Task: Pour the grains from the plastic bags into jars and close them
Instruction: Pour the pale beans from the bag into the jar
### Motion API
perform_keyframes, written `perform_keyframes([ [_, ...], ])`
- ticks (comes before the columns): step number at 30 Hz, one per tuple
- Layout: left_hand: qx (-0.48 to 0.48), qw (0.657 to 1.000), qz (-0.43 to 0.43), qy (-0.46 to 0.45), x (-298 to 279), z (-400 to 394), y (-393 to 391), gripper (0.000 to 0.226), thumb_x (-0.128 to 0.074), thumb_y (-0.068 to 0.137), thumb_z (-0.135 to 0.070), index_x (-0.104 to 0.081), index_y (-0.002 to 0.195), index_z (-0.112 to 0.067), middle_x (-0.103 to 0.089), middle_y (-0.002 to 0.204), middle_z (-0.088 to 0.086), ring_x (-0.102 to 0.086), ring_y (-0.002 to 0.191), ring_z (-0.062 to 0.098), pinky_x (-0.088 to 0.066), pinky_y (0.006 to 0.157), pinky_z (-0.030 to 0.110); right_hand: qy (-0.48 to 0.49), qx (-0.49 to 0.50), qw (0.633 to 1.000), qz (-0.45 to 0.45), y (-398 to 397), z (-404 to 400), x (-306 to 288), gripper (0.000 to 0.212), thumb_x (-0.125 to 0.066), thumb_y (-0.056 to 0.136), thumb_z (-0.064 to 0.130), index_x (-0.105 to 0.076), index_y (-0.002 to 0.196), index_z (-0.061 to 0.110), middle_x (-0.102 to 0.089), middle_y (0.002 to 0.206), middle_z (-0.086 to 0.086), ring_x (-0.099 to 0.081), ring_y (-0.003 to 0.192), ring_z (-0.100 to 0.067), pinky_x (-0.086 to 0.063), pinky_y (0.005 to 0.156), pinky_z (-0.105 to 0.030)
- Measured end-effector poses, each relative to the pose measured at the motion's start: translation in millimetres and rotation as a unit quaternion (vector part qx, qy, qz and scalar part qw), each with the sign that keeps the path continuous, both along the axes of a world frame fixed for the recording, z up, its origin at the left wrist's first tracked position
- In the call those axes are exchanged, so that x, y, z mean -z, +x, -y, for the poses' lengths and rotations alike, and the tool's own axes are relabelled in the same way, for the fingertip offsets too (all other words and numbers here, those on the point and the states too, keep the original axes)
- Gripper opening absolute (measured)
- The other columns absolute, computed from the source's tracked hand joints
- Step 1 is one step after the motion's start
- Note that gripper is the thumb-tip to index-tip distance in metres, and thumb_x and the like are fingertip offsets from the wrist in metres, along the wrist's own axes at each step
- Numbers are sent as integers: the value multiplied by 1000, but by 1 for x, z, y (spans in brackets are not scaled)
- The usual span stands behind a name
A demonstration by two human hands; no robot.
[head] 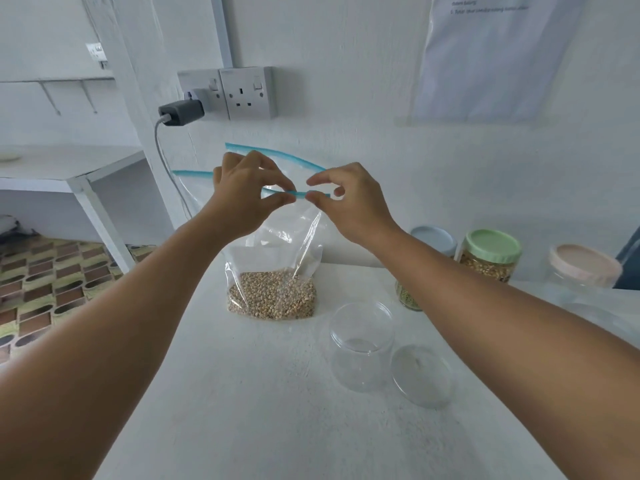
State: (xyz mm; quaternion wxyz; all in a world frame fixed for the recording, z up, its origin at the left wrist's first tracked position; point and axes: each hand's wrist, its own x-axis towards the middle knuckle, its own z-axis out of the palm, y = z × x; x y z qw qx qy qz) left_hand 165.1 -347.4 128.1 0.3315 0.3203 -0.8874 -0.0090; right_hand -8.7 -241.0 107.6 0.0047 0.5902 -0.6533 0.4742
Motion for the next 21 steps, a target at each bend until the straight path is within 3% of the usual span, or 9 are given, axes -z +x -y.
perform_keyframes([
  [4,0,1000,-1,-2,3,-2,1,22,-71,92,-46,-78,111,-37,-53,121,-10,-35,127,27,-24,102,42,20,27,999,-43,1,1,-3,14,-75,94,28,-79,107,26,-56,108,2,-57,95,-13,-41,77,-20],
  [11,-21,1000,-20,5,4,10,22,22,-71,93,-44,-79,111,-33,-52,121,-7,-34,127,28,-23,107,45,22,65,995,-68,-12,-5,6,12,-74,94,32,-78,105,29,-49,108,4,-53,107,-19,-52,91,-39],
  [15,-7,1000,-15,-7,7,3,15,22,-71,93,-45,-79,111,-35,-50,120,-9,-33,128,28,-22,109,45,29,61,988,-142,1,-3,1,28,-75,93,40,-75,120,31,-51,116,2,-49,112,-22,-48,96,-39],
  [21,-10,1000,-4,-29,11,6,23,22,-72,90,-47,-79,109,-37,-52,127,-6,-30,130,29,-19,107,43,29,75,981,-178,0,-4,6,16,-71,96,39,-79,107,30,-46,103,8,-49,104,-20,-46,89,-39],
])
